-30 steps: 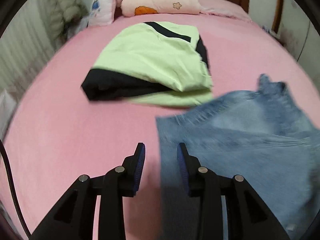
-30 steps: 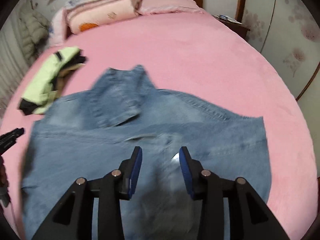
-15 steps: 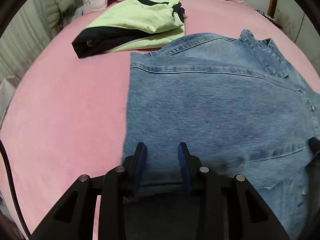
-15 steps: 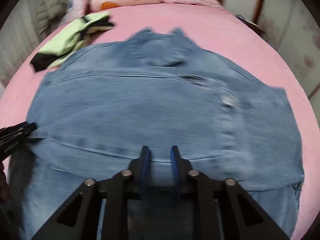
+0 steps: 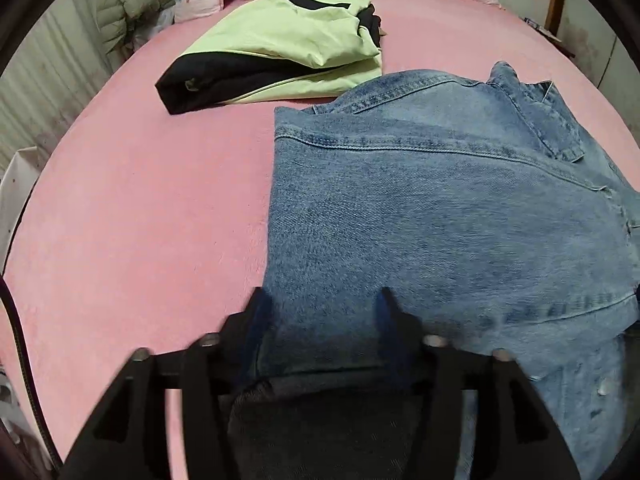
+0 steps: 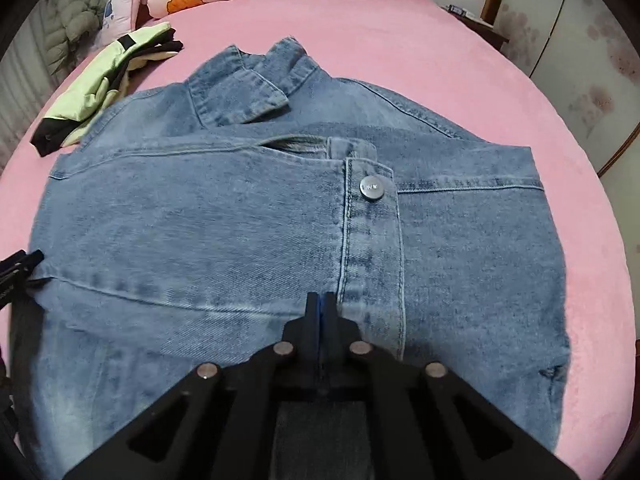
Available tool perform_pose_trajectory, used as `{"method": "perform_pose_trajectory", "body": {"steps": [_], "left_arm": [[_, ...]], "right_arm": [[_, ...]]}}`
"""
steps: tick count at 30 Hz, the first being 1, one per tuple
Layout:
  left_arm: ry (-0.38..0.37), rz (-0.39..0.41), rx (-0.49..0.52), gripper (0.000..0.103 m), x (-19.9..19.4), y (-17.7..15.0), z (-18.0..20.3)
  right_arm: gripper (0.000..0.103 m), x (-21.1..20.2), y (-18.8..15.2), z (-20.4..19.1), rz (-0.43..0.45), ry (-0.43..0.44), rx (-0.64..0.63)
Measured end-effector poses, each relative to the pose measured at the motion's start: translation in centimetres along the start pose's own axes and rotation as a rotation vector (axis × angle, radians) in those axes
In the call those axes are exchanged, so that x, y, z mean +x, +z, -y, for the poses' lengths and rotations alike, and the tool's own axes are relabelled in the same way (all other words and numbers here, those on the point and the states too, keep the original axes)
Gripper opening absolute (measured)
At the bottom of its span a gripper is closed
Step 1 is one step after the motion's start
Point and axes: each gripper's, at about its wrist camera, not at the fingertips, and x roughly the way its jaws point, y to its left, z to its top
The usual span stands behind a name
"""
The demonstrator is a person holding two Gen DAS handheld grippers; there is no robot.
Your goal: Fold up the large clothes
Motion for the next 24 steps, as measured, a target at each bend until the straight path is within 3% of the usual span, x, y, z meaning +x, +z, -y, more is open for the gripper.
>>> {"method": "perform_pose_trajectory", "body": {"steps": [5,13,17,24], "left_arm": [[0.017,0.08,-0.028,0.087,-6.3,0.8,0.2],[-0.033,0.104,-0.099,0.088,-16.7,1.3,0.6],[-0.039,0.112,-0.103,0.088,-21.0,0.7,1.2],[-0.103,0.132,-0.106,0.088,-27.7,-0.6,1.5]], "right_arm": [[0.007,-6.0,0.5,0.2,0.058,0.046,-0.034],[0.02,-16.1,1.1,2.5,0.12,0.122,-0.025],[0.022,-20.8,1.6,3.8,0.174,0.139,-0.024],[0.032,-26.7,1.0,5.5,0.254,0.155,-0.01]]}}
